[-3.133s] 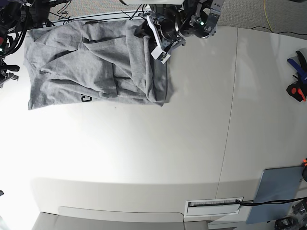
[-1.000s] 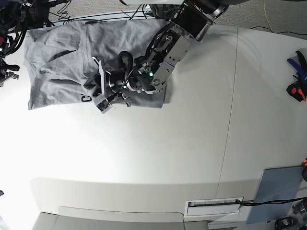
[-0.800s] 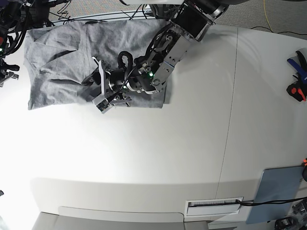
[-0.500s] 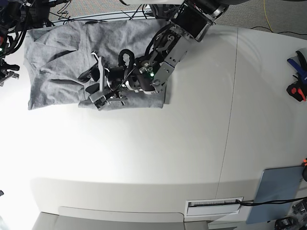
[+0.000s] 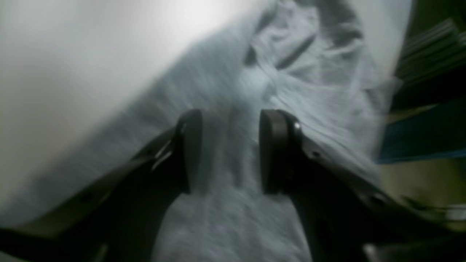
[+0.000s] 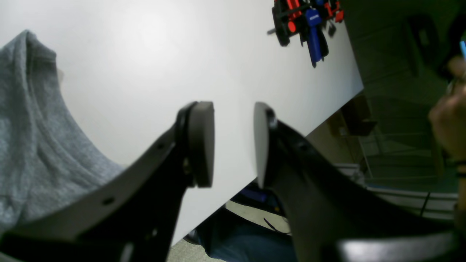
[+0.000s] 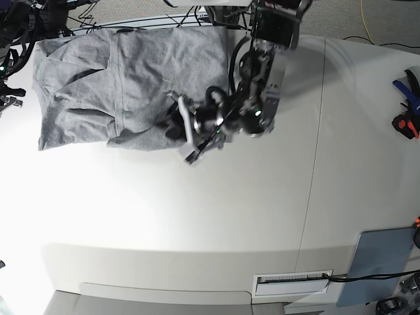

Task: Fold the T-shirt properly
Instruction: 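Drag the grasped shirt with the left gripper away from the table edge, then hold the shirt corner with the left gripper while the right gripper approaches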

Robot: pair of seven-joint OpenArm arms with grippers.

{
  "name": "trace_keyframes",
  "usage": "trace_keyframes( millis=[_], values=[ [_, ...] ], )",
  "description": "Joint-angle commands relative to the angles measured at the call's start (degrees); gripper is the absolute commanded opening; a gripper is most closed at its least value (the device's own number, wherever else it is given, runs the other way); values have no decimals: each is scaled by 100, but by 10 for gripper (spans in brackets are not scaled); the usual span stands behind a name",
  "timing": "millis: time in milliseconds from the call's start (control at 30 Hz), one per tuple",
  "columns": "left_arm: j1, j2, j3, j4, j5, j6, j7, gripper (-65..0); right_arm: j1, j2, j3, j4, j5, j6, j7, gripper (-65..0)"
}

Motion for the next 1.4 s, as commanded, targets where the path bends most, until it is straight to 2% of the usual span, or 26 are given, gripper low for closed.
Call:
trace_keyframes(
  millis=[0,33,133,267,300,367,500,633,767,867,1000,1133,1233,1367],
  values=[
    [24,79,-37,98,-229,-107,-90,-403,20,114,55,74,-35,-50,90,-464],
    [136,76,-61,96,-236,-199,-94,-414,20,114,55,74,9,-50,90,-464],
    [396,-22,11,87,35,-162,-393,-420,20,114,55,74,81,-48,79,-464],
    [463,-308,31,-24,1029,601,-1069,-420,20,114,55,74,81,-48,-50,-464],
    [463,-417,31,-50,1169,695,-1163,-420,20,114,55,74,83,-48,-92,-464],
    [457,-680,26,-70,1250,741,-1237,-420,17,114,55,74,160,-48,-107,-464],
    [455,-1198,26,-70,1246,737,-1270,-420,17,114,55,74,745,9,-173,-464],
    [452,-1574,26,-70,1250,743,-1482,-420,0,114,52,52,1484,601,-365,-464],
    [452,-1838,26,-76,1283,898,-1521,-420,-15,118,55,-94,2020,896,-518,-464],
    [446,-2006,26,-79,1613,1078,-1567,-420,-157,144,52,-234,2369,1154,-511,-464],
    [400,-2194,26,-81,1532,1121,-1606,-420,-422,382,55,-472,2608,1486,-540,-464],
    [306,-2286,26,-81,1329,1010,-1604,-420,-501,765,61,-831,2638,1502,-479,-464],
    [175,-2286,26,-81,1384,994,-1604,-420,-501,1034,59,-1329,2981,1532,-107,-463],
    [-11,-2306,26,-83,1574,1130,-1598,-420,-498,1244,59,-2162,3407,1967,201,-463]
  ],
)
